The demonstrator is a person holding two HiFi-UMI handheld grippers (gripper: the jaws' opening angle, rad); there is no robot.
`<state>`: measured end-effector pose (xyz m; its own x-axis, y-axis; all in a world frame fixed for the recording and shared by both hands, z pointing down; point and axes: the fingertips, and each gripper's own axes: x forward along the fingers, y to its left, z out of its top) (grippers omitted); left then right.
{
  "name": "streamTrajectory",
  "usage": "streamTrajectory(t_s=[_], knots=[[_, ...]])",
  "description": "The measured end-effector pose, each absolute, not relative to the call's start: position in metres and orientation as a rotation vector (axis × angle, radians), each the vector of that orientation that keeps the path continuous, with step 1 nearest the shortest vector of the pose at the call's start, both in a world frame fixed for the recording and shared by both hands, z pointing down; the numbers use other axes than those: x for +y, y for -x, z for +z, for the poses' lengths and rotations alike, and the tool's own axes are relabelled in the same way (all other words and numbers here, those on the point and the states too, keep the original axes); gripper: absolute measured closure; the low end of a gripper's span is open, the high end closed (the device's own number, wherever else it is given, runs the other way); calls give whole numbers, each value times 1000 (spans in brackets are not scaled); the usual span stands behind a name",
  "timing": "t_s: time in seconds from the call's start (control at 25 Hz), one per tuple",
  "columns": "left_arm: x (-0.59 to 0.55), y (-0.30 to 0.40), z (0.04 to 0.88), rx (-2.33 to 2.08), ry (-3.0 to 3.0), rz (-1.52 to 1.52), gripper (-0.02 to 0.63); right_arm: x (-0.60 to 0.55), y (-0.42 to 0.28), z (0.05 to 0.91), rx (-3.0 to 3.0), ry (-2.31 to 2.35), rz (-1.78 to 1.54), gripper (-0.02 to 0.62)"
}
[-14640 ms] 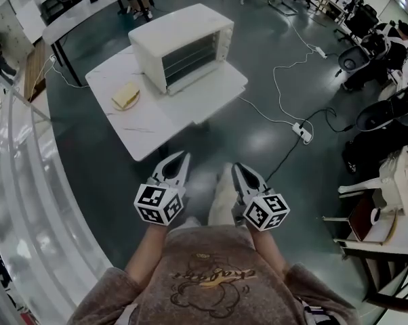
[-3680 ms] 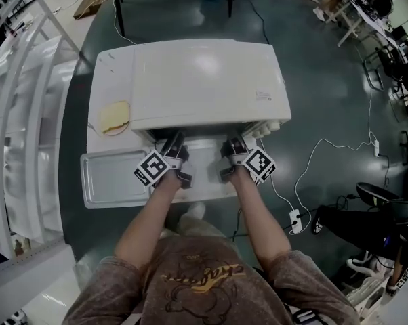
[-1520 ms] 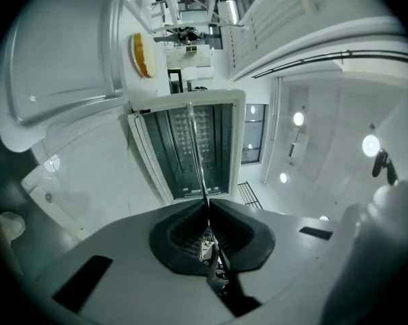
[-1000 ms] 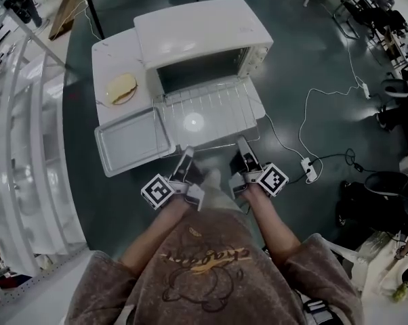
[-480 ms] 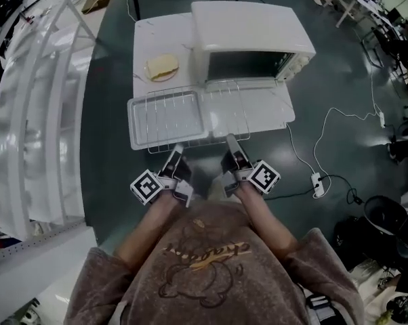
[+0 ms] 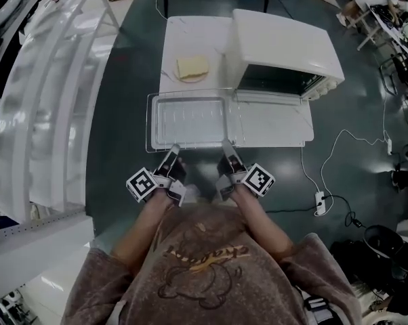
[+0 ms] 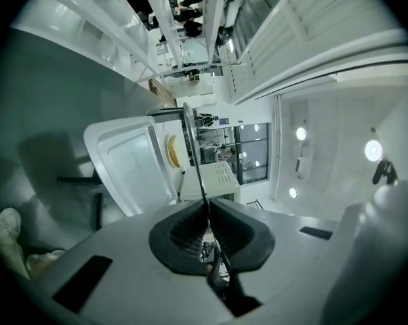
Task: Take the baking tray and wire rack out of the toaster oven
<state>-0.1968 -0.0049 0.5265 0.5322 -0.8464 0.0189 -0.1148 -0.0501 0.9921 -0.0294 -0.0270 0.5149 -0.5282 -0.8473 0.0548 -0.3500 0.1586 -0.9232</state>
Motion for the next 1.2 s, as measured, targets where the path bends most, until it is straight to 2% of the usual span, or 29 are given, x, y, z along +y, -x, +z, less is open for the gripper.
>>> streamTrajectory(t_s=[0.28,0.76,1.2], knots=[[-18,217,560,-880,-1490,-689,597,-37,49,552,1913,1169,-1468,574],[-25,214,591,-866,-1431,-630,597,-46,49,580,1971,1188,-1481,574],[-10,210,617,-843,-1361,-524,597,-24,46,613,1918,1226,-1656,572]])
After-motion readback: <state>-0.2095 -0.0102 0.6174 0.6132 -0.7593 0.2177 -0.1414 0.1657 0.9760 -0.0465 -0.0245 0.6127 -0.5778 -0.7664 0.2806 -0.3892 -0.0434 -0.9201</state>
